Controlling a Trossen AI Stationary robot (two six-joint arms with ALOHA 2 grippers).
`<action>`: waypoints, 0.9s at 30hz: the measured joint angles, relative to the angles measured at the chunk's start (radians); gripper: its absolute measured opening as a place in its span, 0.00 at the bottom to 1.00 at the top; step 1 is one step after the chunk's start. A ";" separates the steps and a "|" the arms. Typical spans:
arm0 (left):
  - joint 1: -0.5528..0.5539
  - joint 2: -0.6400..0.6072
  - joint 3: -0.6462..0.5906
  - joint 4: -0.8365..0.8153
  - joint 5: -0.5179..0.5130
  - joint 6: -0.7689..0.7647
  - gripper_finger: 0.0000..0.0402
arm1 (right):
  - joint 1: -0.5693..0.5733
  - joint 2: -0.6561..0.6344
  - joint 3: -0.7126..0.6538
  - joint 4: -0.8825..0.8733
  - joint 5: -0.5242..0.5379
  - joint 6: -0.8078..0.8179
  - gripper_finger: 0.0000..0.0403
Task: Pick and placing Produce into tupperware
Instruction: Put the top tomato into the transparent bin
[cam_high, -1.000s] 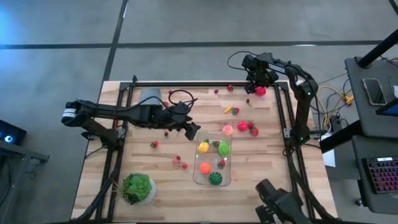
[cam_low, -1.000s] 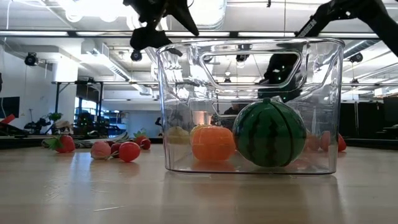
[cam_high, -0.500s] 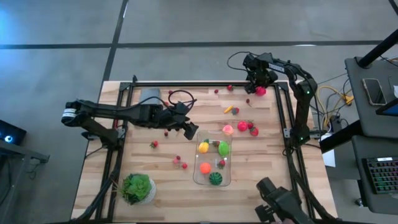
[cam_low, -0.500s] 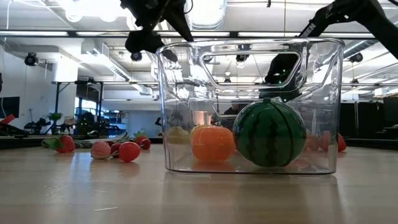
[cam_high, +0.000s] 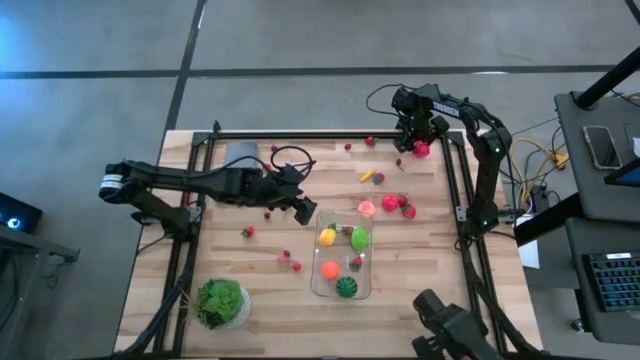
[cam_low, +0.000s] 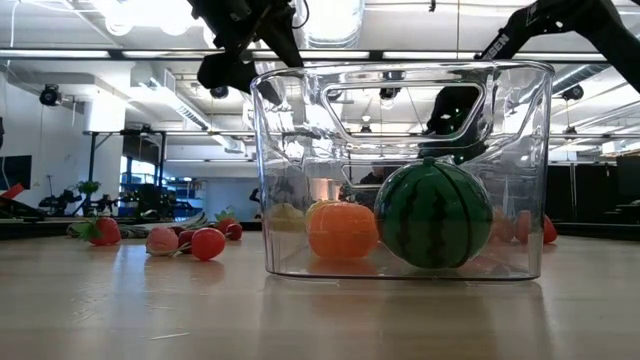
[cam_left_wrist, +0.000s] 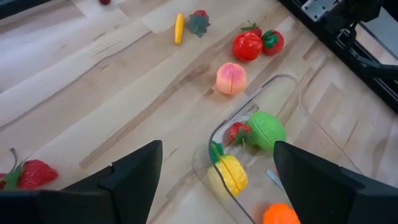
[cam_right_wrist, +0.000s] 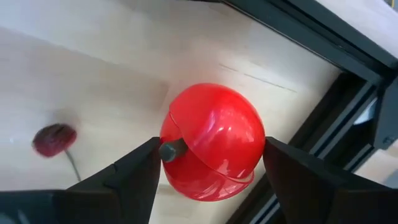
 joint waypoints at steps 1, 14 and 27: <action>0.000 0.000 0.000 0.000 0.000 0.001 0.73 | 0.005 -0.011 0.000 -0.002 -0.006 0.006 0.65; 0.000 0.000 -0.034 -0.017 -0.010 0.005 0.73 | 0.270 -0.398 -0.003 -0.023 -0.515 0.128 0.64; -0.032 -0.072 -0.035 -0.100 -0.012 -0.010 0.73 | 0.910 -0.507 -0.011 0.099 -0.304 0.506 0.70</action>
